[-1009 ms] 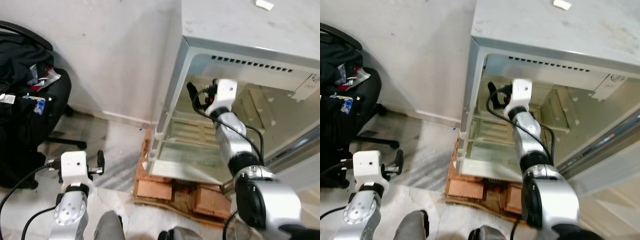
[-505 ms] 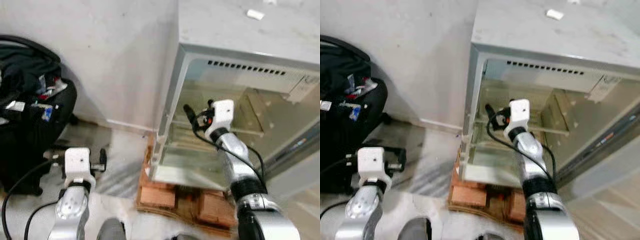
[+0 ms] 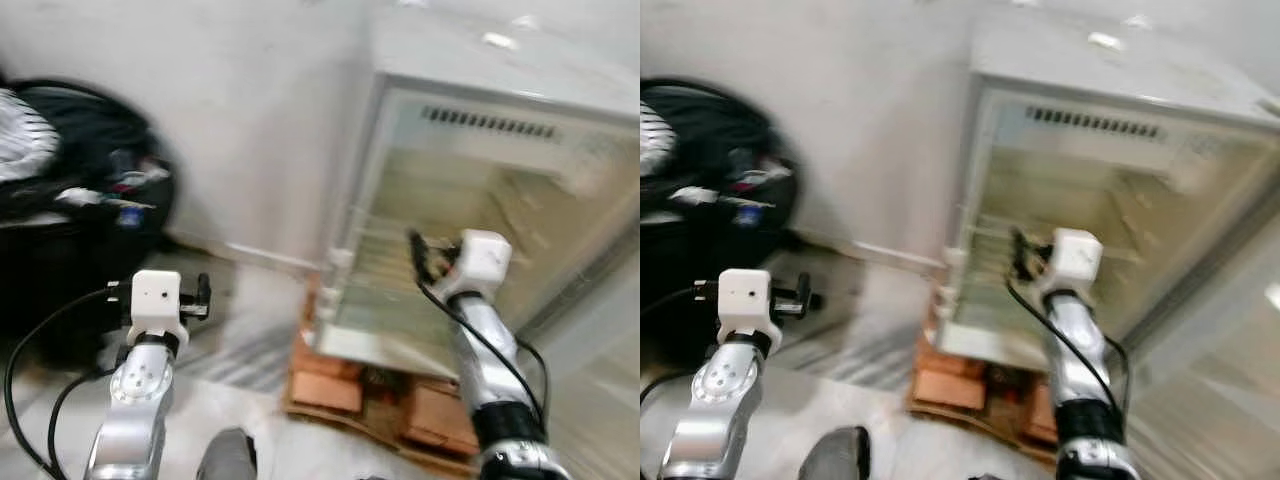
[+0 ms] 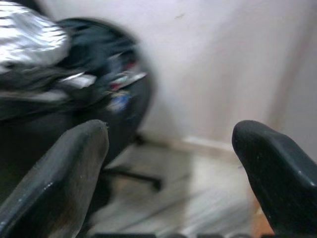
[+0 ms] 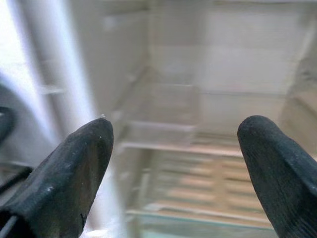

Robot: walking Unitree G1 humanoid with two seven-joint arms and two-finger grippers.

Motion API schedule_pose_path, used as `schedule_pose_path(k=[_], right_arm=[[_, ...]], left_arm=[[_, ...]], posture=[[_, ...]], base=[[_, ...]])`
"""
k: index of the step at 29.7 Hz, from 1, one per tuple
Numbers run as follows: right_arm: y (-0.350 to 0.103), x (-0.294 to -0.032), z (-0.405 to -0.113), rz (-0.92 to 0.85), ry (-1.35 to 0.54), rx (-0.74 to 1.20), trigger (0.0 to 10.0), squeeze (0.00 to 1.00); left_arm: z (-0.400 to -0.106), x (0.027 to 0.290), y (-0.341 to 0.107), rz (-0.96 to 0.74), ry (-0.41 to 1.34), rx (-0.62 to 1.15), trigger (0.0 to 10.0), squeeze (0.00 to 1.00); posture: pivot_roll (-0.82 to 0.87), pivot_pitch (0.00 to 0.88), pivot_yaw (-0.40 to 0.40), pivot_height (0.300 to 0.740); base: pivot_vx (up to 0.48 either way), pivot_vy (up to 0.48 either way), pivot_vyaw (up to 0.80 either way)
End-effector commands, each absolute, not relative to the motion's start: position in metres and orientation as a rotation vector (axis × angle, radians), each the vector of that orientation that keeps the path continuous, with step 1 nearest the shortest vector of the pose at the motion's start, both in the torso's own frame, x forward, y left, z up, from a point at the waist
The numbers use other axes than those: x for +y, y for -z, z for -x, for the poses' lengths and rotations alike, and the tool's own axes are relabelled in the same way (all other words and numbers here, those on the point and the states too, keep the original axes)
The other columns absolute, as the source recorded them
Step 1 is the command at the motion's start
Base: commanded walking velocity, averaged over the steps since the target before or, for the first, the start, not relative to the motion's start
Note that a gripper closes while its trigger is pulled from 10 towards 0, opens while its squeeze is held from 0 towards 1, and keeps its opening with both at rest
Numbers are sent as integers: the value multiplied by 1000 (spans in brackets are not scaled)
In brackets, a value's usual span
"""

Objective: Restocking fridge

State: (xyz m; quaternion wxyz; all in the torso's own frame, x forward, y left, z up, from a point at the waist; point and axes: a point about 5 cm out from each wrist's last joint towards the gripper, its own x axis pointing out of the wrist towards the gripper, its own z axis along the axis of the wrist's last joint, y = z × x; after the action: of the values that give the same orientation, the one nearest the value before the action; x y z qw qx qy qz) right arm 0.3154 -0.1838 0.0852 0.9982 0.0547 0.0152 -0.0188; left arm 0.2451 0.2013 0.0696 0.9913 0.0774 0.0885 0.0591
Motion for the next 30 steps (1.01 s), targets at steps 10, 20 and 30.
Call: schedule_pose_path(k=[10, 20, 30], right_arm=[[-73, -193, -300, -67, 131, 115, 10000, 0], [-76, -191, -294, 24, 92, 92, 10000, 0], [-68, -196, -283, 15, 92, 135, 10000, 0]], left_arm=[[-258, 187, -66, -174, -60, 160, 10000, 0], [-264, 183, -69, -163, 19, 112, 10000, 0], [-250, 177, -51, -118, 51, 164, 10000, 0]], posture=[[112, 0, -101, 740], [80, 0, -82, 740], [66, 0, -88, 740]], base=[[-260, 0, 0], [-25, 0, 0], [0, -124, -684]])
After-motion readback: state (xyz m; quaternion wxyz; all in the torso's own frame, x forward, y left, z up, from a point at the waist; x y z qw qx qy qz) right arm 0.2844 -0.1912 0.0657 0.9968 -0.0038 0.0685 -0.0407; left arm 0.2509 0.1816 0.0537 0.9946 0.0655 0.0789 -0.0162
